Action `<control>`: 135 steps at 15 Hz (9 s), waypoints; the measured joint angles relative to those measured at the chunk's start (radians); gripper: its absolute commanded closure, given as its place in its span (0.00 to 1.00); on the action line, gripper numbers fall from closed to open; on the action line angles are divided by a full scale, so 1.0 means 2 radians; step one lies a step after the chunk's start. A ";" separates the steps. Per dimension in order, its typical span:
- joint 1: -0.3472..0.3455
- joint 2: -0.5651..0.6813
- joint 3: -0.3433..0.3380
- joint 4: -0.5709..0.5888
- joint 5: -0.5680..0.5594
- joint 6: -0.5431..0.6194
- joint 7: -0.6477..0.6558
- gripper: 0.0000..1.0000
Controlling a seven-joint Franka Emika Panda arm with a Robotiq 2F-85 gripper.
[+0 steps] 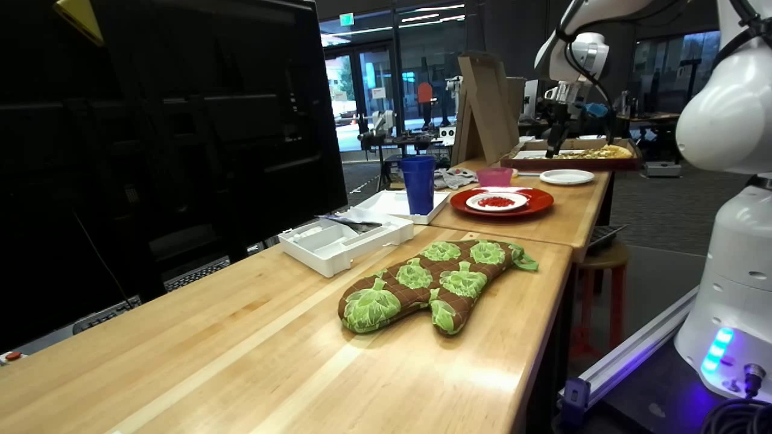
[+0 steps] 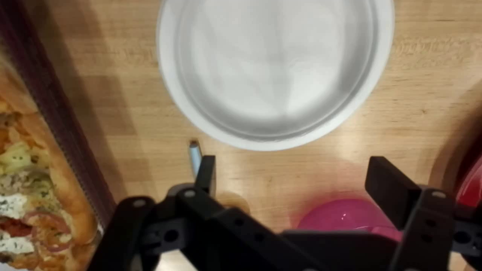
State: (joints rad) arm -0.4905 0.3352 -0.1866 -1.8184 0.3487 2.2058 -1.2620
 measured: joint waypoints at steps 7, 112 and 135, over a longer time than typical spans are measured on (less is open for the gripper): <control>0.018 0.006 0.008 -0.001 -0.016 0.077 -0.049 0.00; 0.022 0.017 0.031 0.009 -0.006 0.059 -0.101 0.97; 0.105 -0.204 0.014 -0.292 -0.107 0.225 -0.087 0.97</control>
State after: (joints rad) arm -0.2795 -0.0733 -0.1587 -2.4024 0.1349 2.6549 -1.4368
